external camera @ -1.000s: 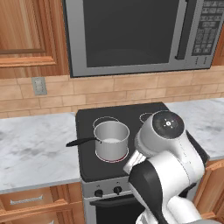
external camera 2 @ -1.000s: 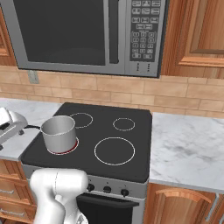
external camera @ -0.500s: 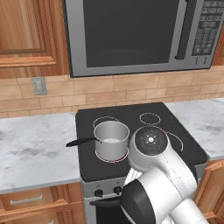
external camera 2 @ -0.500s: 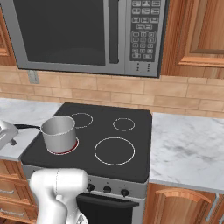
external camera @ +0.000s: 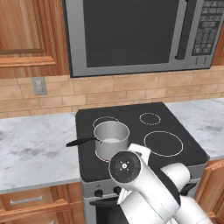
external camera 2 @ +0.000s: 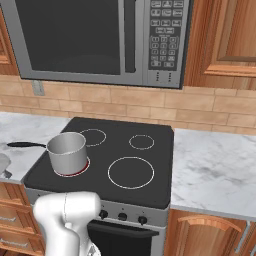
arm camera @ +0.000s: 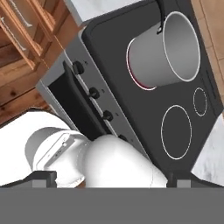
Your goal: Turn off the front left burner of the stove.
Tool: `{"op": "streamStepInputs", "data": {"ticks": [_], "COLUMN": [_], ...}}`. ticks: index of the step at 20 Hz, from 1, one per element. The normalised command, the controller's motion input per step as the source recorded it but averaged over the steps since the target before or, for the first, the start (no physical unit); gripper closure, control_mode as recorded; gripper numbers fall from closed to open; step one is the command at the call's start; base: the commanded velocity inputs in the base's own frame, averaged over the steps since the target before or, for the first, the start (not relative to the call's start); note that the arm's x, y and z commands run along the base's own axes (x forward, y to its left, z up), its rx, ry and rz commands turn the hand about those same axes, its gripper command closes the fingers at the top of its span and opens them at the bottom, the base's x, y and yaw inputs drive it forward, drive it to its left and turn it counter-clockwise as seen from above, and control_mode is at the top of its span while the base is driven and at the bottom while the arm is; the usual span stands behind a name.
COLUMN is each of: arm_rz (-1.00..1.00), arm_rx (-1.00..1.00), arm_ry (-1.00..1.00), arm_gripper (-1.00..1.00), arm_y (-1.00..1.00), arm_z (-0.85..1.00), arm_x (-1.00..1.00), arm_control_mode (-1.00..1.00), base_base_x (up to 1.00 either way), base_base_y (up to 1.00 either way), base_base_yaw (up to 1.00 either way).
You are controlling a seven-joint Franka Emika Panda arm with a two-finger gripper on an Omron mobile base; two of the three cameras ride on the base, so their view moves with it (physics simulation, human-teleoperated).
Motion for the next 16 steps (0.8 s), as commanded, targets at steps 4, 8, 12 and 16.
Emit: {"op": "streamStepInputs", "data": {"ticks": [4,8,12,16], "arm_rz": [0.04,0.03,0.01,0.01], "arm_rx": [-0.04,-0.04,-0.09,-0.04], "arm_ry": [-0.07,-0.11,-0.15,-0.19], "arm_gripper": [-1.00,-1.00,-1.00,-1.00], "arm_y": [0.00,0.00,0.00,0.00], "arm_z": [-0.46,-0.54,-0.66,-0.53], "arm_x": [-0.01,0.00,0.00,0.00], "arm_control_mode": [-1.00,-1.00,-1.00,-1.00], "base_base_x": [0.00,0.00,0.00,0.00], "base_base_y": [0.00,0.00,0.00,0.00], "base_base_yaw": [0.00,0.00,0.00,0.00]}}
